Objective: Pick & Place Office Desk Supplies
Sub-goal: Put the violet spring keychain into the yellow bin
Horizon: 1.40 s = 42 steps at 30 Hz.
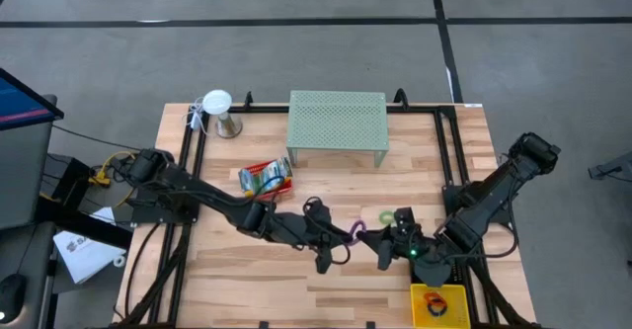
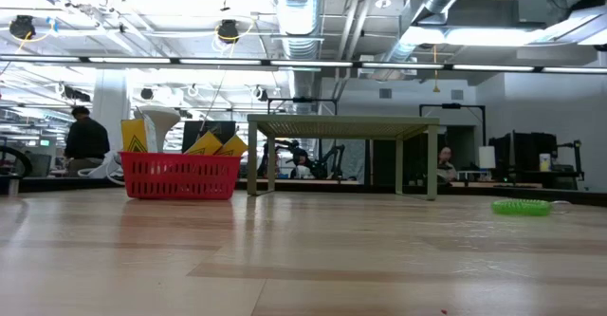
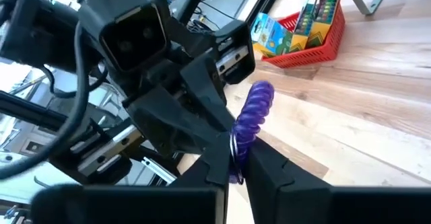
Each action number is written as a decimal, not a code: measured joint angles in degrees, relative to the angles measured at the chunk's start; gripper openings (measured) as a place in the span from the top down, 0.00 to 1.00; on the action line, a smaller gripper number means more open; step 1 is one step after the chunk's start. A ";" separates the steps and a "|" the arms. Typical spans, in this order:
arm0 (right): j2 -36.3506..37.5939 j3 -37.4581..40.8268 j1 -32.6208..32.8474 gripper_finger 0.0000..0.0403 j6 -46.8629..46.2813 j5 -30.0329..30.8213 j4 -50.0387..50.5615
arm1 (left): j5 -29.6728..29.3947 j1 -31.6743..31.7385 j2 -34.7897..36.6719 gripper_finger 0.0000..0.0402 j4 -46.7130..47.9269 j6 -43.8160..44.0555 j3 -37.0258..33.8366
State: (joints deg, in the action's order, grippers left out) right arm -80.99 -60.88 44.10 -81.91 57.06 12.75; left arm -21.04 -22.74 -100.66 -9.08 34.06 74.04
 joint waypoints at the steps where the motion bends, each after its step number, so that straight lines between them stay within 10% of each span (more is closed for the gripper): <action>1: 0.00 0.00 0.13 0.95 0.02 0.00 0.00 | 0.06 -0.31 0.00 0.99 0.69 -0.02 0.00; 10: 0.00 0.00 1.02 0.98 -0.18 0.04 0.02 | 8.94 -3.54 0.00 0.83 1.69 -0.55 0.00; 24: 0.00 0.00 2.76 0.99 -1.14 -0.38 0.98 | 6.91 -4.02 2.64 0.63 16.09 0.73 0.09; 34: -0.24 0.00 11.56 0.99 -22.22 -20.30 20.18 | 6.88 -5.28 5.16 0.63 49.91 3.47 -0.03; 42: -0.87 0.00 26.26 0.99 -42.68 -29.34 27.15 | 3.43 -7.78 5.11 0.63 51.10 7.10 -3.10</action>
State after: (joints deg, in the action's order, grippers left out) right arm -81.87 -60.88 70.36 -124.59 27.71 39.91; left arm -17.61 -30.52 -95.55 42.01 41.17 70.94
